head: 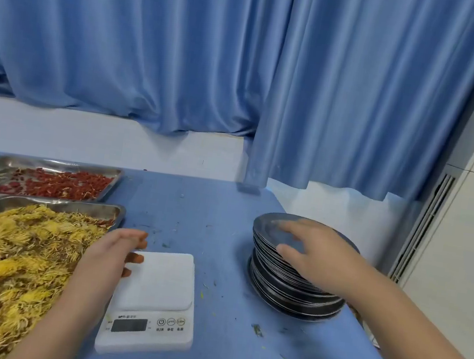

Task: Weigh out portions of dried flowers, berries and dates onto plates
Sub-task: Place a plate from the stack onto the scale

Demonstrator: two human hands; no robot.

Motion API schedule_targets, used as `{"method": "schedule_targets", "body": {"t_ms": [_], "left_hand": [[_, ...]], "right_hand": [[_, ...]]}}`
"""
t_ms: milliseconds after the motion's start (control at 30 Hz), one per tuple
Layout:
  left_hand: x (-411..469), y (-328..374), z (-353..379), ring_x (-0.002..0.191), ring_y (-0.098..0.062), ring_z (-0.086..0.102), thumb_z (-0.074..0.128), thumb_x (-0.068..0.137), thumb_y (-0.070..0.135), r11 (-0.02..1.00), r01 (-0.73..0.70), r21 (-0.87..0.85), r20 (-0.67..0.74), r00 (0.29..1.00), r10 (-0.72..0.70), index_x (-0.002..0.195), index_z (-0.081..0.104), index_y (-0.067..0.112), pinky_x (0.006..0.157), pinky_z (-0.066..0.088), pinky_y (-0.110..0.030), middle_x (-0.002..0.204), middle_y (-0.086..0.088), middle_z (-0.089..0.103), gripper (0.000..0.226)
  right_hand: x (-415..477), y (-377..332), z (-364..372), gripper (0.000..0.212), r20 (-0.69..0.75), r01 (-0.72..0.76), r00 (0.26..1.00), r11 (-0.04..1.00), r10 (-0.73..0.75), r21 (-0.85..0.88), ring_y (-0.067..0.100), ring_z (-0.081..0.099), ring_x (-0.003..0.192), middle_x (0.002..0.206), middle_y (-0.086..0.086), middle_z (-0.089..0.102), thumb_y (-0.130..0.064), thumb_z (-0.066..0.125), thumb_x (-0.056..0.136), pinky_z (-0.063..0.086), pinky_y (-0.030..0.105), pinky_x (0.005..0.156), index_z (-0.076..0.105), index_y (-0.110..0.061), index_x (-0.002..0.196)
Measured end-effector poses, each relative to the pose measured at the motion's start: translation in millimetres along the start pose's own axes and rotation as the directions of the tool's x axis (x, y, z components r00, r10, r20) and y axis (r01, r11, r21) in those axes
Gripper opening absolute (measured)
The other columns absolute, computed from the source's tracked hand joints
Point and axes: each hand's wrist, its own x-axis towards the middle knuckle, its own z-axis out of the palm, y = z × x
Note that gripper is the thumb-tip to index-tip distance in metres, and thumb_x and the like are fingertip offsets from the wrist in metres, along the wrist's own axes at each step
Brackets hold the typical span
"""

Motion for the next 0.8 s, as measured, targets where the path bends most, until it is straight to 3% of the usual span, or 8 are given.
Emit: {"method": "schedule_targets", "body": {"t_ms": [67,133,233,400,500,633,700,800], "left_hand": [[12,-7,3,0.091,-0.017,0.063,0.050,0.096,0.022,1.000,0.002,0.014,-0.089,0.996,0.000,0.094,0.069,0.030,0.071,0.047,-0.034,0.100,0.006,0.069,0.021],[22,-19,5,0.090,-0.016,0.061,0.049,0.096,0.020,0.999,0.045,-0.012,-0.153,0.987,-0.047,0.092,0.068,0.029,0.069,0.044,-0.032,0.102,0.006,0.066,0.021],[25,-38,7,0.089,-0.017,0.061,0.051,0.093,0.022,0.995,0.087,-0.056,-0.190,0.977,-0.096,0.093,0.068,0.030,0.071,0.045,-0.034,0.100,0.001,0.067,0.019],[23,-47,0,0.089,-0.022,0.065,0.053,0.090,0.024,0.988,0.093,-0.122,-0.227,0.967,-0.119,0.086,0.071,0.037,0.072,0.054,-0.043,0.098,0.002,0.068,0.022],[26,-50,-5,0.086,-0.025,0.066,0.053,0.093,0.022,0.978,0.127,-0.163,-0.235,0.958,-0.164,0.085,0.071,0.032,0.064,0.052,-0.039,0.096,-0.003,0.068,0.022],[27,-50,-6,0.083,-0.026,0.063,0.055,0.094,0.021,0.965,0.159,-0.208,-0.209,0.957,-0.203,0.092,0.068,0.026,0.062,0.048,-0.037,0.096,-0.006,0.067,0.015],[25,-49,-6,0.081,-0.025,0.061,0.055,0.094,0.021,0.965,0.152,-0.213,-0.199,0.960,-0.195,0.091,0.067,0.026,0.061,0.047,-0.036,0.093,-0.006,0.067,0.014],[23,-49,-7,0.082,-0.025,0.061,0.054,0.093,0.021,0.968,0.140,-0.210,-0.194,0.964,-0.181,0.091,0.067,0.027,0.063,0.048,-0.038,0.093,-0.005,0.067,0.014]], "right_hand": [[7,3,5,0.036,0.089,-0.025,0.995,0.993,0.035,-0.112,0.019,0.055,0.111,0.122,-0.005,0.061,-0.043,0.048,0.091,0.044,0.036,0.095,0.059,-0.020,0.116],[8,4,10,0.031,0.136,-0.039,0.989,0.986,0.061,-0.159,0.022,0.060,0.095,0.102,-0.002,0.066,-0.044,0.046,0.092,0.049,0.041,0.084,0.060,-0.017,0.097],[13,6,17,0.025,0.078,-0.027,0.996,0.986,0.041,-0.167,0.021,0.059,0.076,0.076,-0.002,0.063,-0.039,0.049,0.092,0.051,0.039,0.072,0.061,-0.018,0.085],[20,6,11,0.028,0.036,-0.015,0.999,0.986,0.021,-0.168,0.024,0.056,0.072,0.074,0.003,0.065,-0.040,0.057,0.087,0.051,0.037,0.069,0.060,-0.012,0.082],[23,8,5,0.023,0.025,0.002,1.000,0.990,0.001,-0.144,0.022,0.056,0.073,0.074,0.000,0.066,-0.037,0.057,0.087,0.050,0.035,0.070,0.060,-0.016,0.080],[24,8,-2,0.025,0.001,0.049,0.999,0.960,-0.050,-0.277,0.025,0.047,0.060,0.055,-0.002,0.046,-0.027,0.050,0.085,0.045,0.035,0.057,0.043,-0.021,0.063],[26,5,-4,0.009,-0.035,0.023,0.999,0.929,-0.038,-0.368,0.027,0.048,0.061,0.058,-0.003,0.045,-0.021,0.046,0.080,0.039,0.032,0.051,0.051,-0.023,0.072],[26,2,-1,0.028,-0.080,-0.038,0.997,0.901,0.004,-0.432,0.027,0.057,0.080,0.088,0.001,0.063,-0.014,0.047,0.077,0.043,0.031,0.061,0.057,-0.019,0.103]]}}
